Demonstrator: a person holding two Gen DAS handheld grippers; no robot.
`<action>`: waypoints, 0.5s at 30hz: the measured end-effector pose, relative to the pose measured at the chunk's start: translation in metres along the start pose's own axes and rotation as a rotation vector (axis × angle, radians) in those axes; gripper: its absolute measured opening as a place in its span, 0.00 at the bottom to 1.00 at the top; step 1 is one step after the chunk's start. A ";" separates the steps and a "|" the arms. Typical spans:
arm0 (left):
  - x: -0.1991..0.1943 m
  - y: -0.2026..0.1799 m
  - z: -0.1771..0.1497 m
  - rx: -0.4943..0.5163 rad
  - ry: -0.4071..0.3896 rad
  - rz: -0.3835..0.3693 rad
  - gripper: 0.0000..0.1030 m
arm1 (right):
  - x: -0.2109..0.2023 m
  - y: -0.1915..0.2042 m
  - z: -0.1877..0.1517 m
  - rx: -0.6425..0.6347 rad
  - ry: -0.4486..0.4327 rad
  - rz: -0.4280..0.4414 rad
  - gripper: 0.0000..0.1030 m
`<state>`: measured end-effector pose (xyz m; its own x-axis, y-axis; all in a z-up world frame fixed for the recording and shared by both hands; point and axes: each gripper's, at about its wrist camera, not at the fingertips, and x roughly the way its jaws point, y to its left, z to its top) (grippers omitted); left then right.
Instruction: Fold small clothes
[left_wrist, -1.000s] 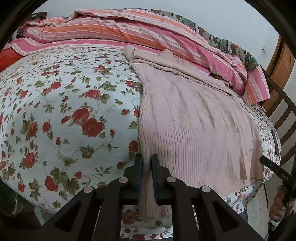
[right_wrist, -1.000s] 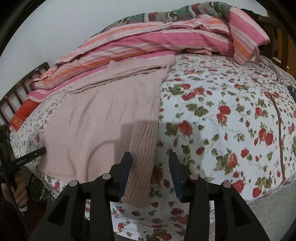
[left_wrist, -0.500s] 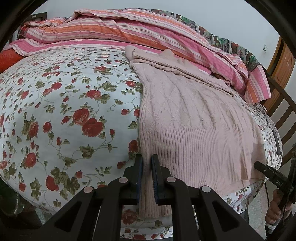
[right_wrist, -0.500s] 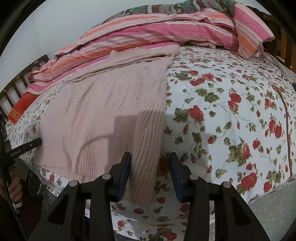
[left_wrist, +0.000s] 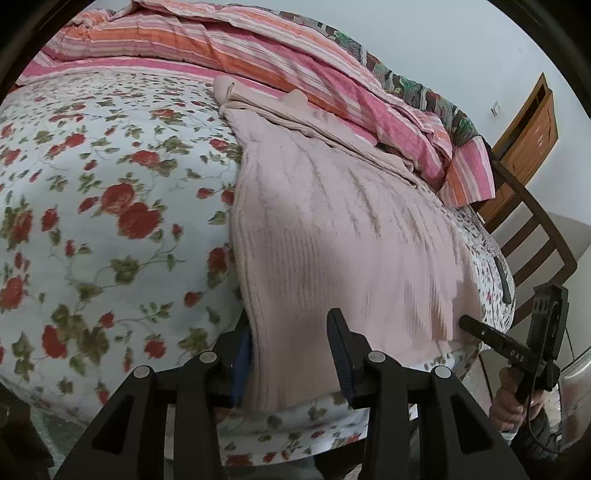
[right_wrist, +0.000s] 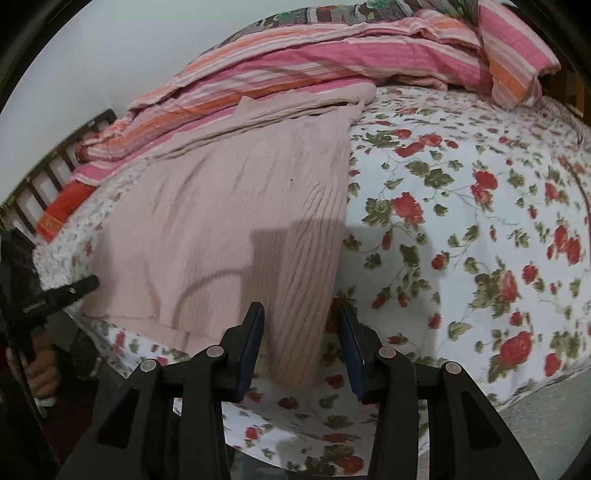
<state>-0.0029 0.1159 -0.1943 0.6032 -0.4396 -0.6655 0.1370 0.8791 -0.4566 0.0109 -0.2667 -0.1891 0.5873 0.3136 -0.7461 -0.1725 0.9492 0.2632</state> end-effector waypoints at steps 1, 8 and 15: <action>0.002 -0.001 0.002 -0.005 0.001 -0.007 0.36 | 0.001 0.000 0.002 0.003 0.000 0.004 0.40; 0.007 -0.005 0.003 -0.020 0.018 -0.025 0.34 | 0.006 0.000 0.009 0.008 0.012 0.034 0.32; -0.004 -0.004 -0.015 -0.040 0.036 -0.054 0.27 | -0.001 -0.001 -0.004 0.003 0.031 0.073 0.30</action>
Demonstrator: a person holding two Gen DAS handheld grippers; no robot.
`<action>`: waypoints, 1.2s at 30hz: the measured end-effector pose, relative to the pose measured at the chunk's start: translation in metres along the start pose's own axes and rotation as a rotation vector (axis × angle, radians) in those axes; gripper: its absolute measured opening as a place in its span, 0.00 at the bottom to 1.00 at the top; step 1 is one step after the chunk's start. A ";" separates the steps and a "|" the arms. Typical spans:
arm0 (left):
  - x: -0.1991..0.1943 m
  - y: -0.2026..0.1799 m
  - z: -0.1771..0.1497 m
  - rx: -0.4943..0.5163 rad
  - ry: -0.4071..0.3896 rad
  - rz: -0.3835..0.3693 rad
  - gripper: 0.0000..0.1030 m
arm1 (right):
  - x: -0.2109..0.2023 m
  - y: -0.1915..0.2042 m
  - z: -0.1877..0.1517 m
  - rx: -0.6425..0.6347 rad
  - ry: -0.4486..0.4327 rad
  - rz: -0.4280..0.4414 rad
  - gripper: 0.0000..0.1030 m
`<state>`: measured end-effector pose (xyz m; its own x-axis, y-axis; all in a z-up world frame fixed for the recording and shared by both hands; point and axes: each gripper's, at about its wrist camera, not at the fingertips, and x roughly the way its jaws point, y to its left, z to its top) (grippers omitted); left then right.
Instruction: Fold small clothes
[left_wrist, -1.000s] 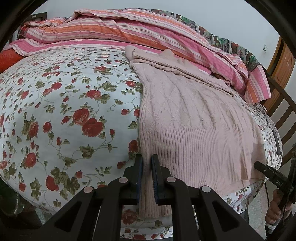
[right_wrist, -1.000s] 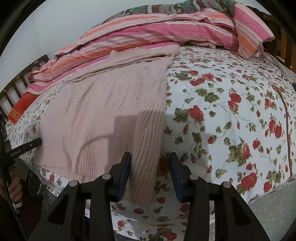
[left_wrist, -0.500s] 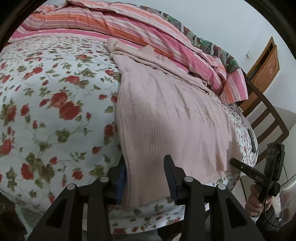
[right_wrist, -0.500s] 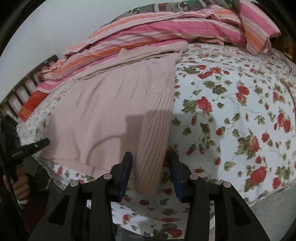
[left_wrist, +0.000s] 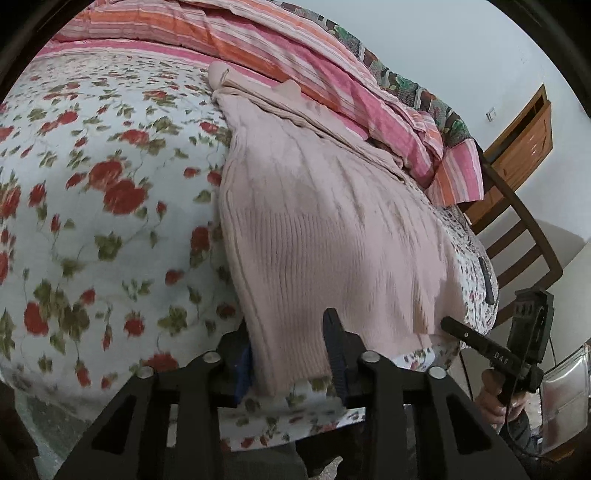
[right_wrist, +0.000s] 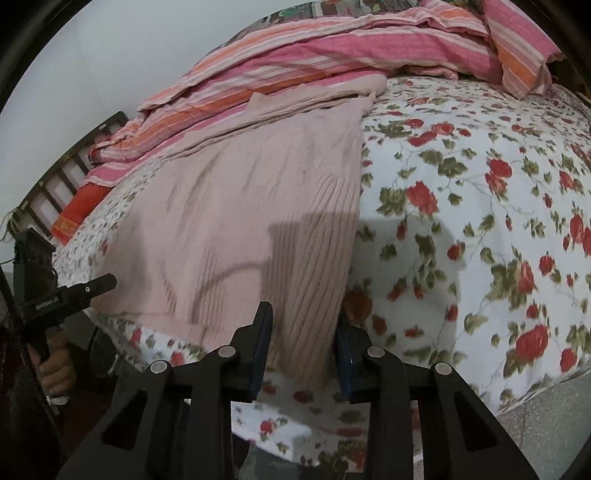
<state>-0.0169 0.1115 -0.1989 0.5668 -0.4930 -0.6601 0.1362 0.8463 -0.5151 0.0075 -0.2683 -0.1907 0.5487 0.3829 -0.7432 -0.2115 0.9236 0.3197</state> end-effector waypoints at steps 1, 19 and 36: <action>0.001 -0.001 -0.002 0.002 0.002 0.007 0.23 | 0.000 -0.001 0.000 0.004 0.000 -0.001 0.25; -0.065 -0.025 0.094 -0.052 -0.259 -0.202 0.06 | -0.071 -0.015 0.084 0.185 -0.229 0.224 0.05; 0.004 -0.015 0.224 -0.132 -0.312 -0.126 0.06 | -0.016 -0.036 0.225 0.321 -0.298 0.266 0.05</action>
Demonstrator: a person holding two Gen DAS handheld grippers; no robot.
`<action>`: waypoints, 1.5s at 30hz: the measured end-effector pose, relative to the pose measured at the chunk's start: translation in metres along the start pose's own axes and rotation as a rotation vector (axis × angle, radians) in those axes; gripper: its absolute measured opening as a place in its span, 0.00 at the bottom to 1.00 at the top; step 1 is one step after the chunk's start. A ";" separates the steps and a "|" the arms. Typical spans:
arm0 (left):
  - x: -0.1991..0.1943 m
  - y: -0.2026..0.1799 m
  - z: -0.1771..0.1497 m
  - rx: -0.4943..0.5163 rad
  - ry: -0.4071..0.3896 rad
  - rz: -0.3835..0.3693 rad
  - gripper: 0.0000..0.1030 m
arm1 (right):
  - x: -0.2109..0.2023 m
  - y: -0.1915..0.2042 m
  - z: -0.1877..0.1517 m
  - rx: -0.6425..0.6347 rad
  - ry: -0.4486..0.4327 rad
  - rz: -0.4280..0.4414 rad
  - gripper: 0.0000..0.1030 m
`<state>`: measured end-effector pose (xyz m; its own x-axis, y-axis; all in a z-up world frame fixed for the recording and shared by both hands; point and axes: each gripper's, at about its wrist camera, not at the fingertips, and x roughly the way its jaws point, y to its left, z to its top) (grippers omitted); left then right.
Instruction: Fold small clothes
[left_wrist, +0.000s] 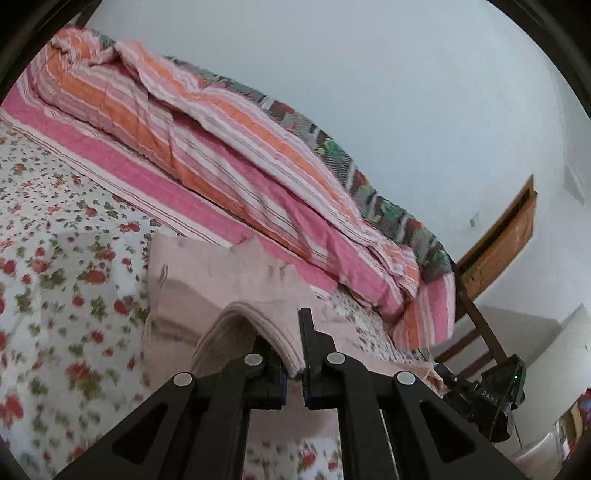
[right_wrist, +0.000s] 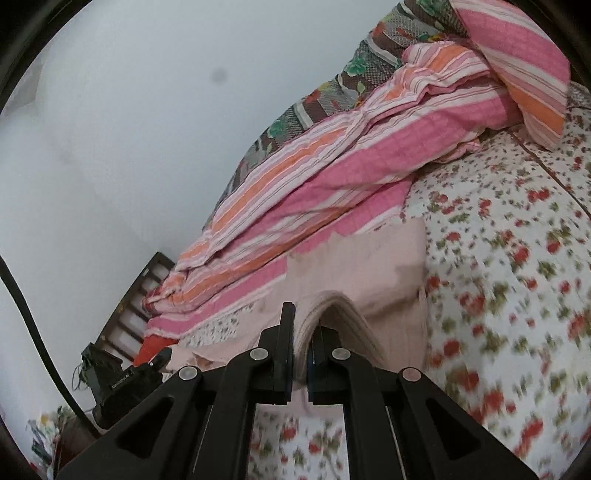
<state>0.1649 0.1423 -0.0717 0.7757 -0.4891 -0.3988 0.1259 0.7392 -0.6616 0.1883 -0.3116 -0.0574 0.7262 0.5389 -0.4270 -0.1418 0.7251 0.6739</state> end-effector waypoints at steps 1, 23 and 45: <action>0.010 0.003 0.005 -0.003 0.003 0.011 0.06 | 0.009 -0.001 0.006 0.007 0.004 -0.003 0.05; 0.173 0.057 0.067 -0.072 0.118 0.256 0.06 | 0.187 -0.080 0.075 0.099 0.173 -0.160 0.05; 0.077 0.042 0.020 0.053 0.088 0.296 0.61 | 0.094 -0.036 0.007 -0.234 0.200 -0.249 0.50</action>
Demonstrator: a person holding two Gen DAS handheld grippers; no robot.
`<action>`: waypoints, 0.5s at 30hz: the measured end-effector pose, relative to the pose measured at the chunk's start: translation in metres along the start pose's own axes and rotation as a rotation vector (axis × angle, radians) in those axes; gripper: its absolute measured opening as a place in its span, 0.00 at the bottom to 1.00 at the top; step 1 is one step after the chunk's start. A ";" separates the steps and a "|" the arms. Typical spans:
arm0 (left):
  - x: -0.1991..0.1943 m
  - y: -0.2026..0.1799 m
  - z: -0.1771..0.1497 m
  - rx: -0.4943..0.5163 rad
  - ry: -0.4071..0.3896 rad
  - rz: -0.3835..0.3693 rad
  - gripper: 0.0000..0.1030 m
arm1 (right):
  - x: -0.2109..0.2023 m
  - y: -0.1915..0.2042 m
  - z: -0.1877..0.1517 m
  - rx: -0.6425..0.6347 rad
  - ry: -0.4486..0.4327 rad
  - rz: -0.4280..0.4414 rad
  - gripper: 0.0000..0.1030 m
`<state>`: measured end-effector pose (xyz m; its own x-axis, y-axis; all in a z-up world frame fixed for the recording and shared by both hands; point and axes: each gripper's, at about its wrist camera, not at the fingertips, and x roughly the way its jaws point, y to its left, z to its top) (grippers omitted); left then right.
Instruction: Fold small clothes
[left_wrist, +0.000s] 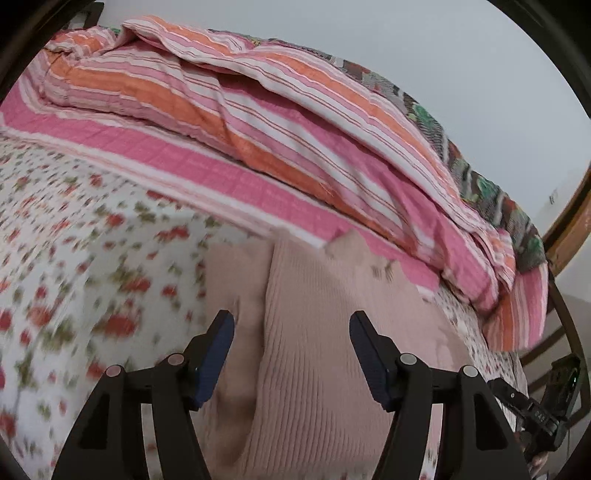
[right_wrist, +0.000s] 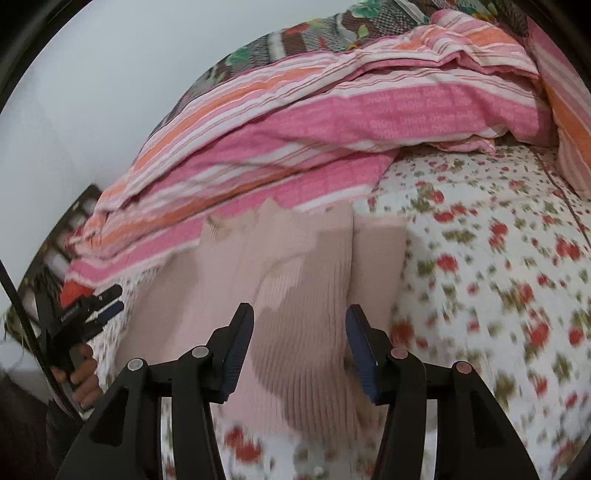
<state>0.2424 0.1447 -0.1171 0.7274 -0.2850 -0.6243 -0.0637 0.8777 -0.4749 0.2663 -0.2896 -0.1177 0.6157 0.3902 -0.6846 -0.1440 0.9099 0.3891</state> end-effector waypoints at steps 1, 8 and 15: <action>-0.007 0.000 -0.006 0.006 0.000 -0.007 0.63 | -0.005 0.002 -0.006 -0.008 -0.003 0.001 0.50; -0.049 0.007 -0.061 0.052 0.016 -0.042 0.63 | -0.030 0.007 -0.047 -0.069 0.027 0.001 0.50; -0.026 0.021 -0.088 -0.081 0.087 -0.157 0.63 | -0.003 0.001 -0.074 0.015 0.089 0.031 0.51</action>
<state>0.1621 0.1362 -0.1656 0.6712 -0.4516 -0.5879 -0.0115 0.7866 -0.6173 0.2070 -0.2799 -0.1603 0.5395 0.4294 -0.7243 -0.1499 0.8954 0.4192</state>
